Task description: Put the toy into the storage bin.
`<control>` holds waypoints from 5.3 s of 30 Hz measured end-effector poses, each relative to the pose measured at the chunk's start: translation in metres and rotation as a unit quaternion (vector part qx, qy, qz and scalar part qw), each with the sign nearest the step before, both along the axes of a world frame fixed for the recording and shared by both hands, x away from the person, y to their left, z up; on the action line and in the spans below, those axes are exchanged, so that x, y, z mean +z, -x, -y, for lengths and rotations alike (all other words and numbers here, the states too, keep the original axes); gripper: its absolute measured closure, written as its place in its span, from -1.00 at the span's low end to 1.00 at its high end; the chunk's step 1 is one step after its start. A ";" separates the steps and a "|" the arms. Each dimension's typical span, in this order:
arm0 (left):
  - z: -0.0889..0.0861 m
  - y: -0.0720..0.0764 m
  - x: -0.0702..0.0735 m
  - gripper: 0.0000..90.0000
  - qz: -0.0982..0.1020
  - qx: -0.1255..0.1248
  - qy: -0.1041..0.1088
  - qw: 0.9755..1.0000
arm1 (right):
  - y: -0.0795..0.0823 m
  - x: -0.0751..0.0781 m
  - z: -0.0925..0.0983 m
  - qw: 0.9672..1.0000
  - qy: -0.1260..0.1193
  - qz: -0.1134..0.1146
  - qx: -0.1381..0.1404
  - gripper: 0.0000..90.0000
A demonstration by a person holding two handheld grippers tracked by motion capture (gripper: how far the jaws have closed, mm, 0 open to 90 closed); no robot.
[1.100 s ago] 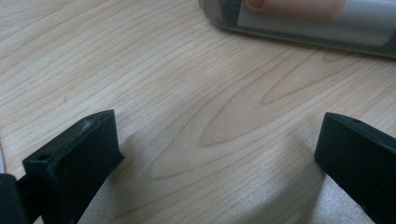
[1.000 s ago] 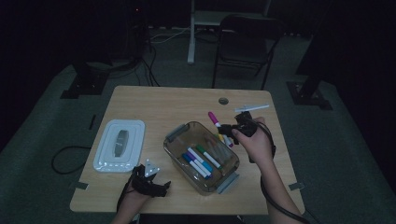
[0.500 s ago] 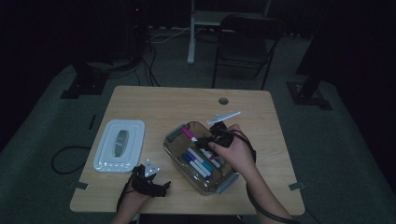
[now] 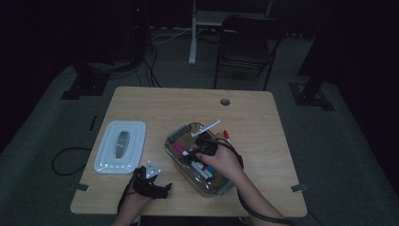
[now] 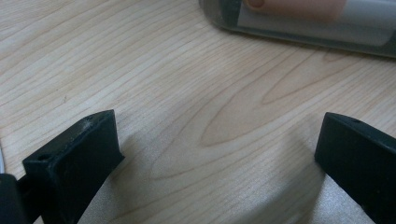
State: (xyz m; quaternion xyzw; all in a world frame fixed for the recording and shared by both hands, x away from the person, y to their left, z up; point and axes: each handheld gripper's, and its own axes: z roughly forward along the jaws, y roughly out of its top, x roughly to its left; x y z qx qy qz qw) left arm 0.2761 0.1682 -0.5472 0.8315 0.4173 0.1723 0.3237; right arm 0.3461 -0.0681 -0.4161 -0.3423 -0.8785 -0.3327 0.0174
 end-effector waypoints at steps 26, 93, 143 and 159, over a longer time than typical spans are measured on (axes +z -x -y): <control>0.000 0.000 0.000 -0.99 0.000 0.000 0.000 1.000 | -0.017 -0.062 -0.028 0.990 0.097 -0.096 0.020 0.68; 0.000 0.000 0.000 -0.99 0.000 0.000 0.000 1.000 | -0.067 -0.047 0.160 0.965 0.004 0.022 -0.260 0.70; 0.000 0.000 0.000 -0.99 0.000 0.000 0.000 1.000 | -0.005 -0.004 0.010 1.000 -0.012 0.000 -0.019 0.70; 0.000 0.000 0.000 -0.99 0.000 0.000 0.000 1.000 | -0.015 -0.051 -0.024 0.995 0.060 -0.079 0.009 0.70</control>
